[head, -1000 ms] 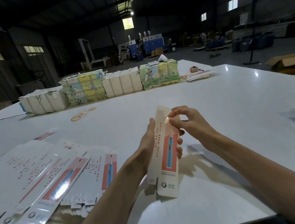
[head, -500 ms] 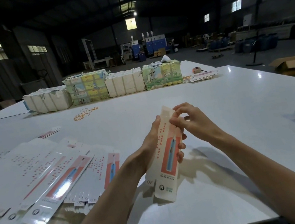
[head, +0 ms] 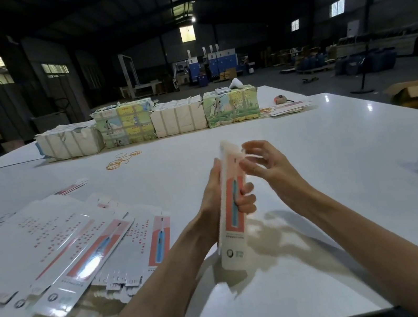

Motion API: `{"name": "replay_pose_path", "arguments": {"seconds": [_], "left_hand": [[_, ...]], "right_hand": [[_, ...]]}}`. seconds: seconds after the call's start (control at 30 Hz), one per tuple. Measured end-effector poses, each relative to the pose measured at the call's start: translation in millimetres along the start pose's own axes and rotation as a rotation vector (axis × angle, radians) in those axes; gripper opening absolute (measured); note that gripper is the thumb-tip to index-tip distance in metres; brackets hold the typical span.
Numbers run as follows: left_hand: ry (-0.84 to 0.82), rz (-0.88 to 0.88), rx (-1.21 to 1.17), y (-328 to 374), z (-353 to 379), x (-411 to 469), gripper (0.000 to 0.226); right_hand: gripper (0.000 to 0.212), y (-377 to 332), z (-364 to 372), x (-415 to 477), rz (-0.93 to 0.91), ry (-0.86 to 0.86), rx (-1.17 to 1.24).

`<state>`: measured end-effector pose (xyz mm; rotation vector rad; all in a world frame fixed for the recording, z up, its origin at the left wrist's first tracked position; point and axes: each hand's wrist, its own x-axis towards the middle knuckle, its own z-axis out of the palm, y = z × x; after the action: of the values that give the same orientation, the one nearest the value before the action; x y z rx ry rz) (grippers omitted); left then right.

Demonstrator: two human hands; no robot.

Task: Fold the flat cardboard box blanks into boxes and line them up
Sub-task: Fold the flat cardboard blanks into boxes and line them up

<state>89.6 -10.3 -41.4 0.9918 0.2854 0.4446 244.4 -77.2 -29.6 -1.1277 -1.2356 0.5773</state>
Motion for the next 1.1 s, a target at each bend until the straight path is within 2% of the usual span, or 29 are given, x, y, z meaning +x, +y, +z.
{"name": "replay_pose_path", "arguments": {"seconds": [0.07, 0.17, 0.27, 0.37, 0.43, 0.47, 0.53, 0.6, 0.67, 0.73, 0.9, 0.97, 1.03, 1.1], "left_hand": [[0.031, 0.073, -0.078, 2, -7, 0, 0.067], [0.076, 0.097, -0.056, -1, -13, -3, 0.070], [0.068, 0.054, 0.043, -6, -12, -8, 0.072], [-0.015, -0.056, -0.077, -9, -10, -11, 0.073], [0.022, -0.044, -0.056, -10, -10, -8, 0.076], [0.091, -0.016, 0.008, -11, -9, -6, 0.076], [0.290, 0.104, 0.176, -11, -8, 1, 0.070], [0.407, 0.313, 0.338, -9, -8, 7, 0.053], [0.424, 0.521, 0.484, -8, -8, 9, 0.042], [0.413, 0.652, 0.581, -7, -7, 5, 0.039], [0.349, 0.644, 0.722, -5, 3, -4, 0.063], [0.310, 0.625, 0.786, -6, 7, -5, 0.079], [0.255, 0.574, 0.777, -10, 5, -2, 0.100], [0.221, 0.506, 0.707, -13, 4, 1, 0.104]], "right_hand": [[0.049, 3, 8, -6, 0.016, -0.043, -0.004], [0.047, 6, 15, -11, -0.019, -0.067, 0.018], [0.046, 7, 19, -14, 0.015, -0.110, 0.082], [0.049, 10, 18, -15, 0.008, -0.111, 0.072], [0.050, 12, 17, -15, 0.016, -0.108, 0.079], [0.049, 12, 16, -15, 0.028, -0.102, 0.086], [0.050, 12, 15, -14, 0.048, -0.092, 0.096], [0.051, 11, 13, -11, 0.031, -0.088, 0.082], [0.051, 8, 12, -8, 0.000, -0.094, 0.065], [0.051, 5, 11, -7, -0.020, -0.098, 0.043], [0.058, 2, 5, -3, -0.042, -0.078, 0.000], [0.058, 2, 1, -3, -0.032, -0.082, 0.008], [0.055, 3, -3, -4, -0.006, -0.100, 0.013], [0.048, 3, -5, -5, 0.006, -0.113, -0.005]]}}
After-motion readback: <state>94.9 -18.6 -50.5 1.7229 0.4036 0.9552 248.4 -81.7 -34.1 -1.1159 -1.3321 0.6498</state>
